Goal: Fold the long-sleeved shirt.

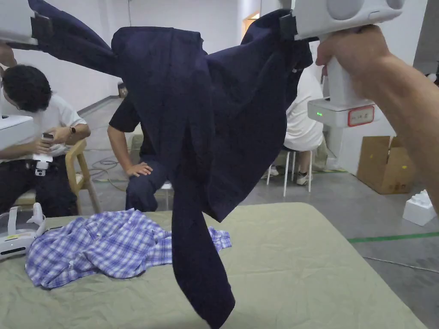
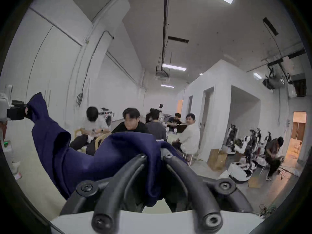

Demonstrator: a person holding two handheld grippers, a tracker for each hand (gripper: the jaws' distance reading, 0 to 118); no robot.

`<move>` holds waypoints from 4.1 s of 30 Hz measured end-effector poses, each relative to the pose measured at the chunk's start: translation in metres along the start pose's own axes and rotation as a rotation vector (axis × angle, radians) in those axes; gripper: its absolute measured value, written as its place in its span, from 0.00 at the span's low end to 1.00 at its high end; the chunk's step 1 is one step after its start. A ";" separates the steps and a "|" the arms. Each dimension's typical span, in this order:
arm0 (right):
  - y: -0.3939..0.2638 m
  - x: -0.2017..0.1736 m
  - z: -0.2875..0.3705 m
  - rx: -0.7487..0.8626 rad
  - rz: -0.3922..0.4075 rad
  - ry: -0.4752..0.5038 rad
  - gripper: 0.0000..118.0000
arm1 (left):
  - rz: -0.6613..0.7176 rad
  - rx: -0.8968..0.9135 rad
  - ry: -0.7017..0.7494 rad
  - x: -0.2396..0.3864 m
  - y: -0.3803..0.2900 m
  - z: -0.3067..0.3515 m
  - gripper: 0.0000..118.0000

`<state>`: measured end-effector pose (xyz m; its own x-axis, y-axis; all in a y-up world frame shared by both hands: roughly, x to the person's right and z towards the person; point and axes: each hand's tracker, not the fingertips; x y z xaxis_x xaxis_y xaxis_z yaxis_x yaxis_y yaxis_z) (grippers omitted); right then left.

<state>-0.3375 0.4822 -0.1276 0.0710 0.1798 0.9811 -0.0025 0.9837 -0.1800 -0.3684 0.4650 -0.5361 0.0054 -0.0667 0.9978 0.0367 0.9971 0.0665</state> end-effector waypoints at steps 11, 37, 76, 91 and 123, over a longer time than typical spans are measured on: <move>-0.129 -0.018 -0.032 -0.174 -0.023 0.038 0.08 | 0.005 -0.156 -0.072 0.021 -0.119 -0.027 0.08; -0.522 -0.083 0.193 -0.799 -0.192 0.222 0.08 | -0.011 -0.791 -0.201 0.021 -0.490 0.155 0.08; -0.516 -0.068 0.151 -0.827 -0.078 0.219 0.01 | 0.134 -0.929 -0.208 0.169 -0.589 0.166 0.08; -0.600 -0.148 -0.109 -1.170 0.259 0.426 0.75 | 0.185 -0.913 -0.221 0.157 -0.553 0.183 0.08; -0.038 0.015 0.001 -0.120 0.058 0.082 0.02 | -0.115 -0.231 -0.086 0.065 -0.068 -0.042 0.08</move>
<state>-0.3372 0.4473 -0.1064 0.1556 0.2295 0.9608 0.1095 0.9626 -0.2477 -0.3281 0.3913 -0.4757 -0.0969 -0.1660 0.9813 0.2590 0.9478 0.1859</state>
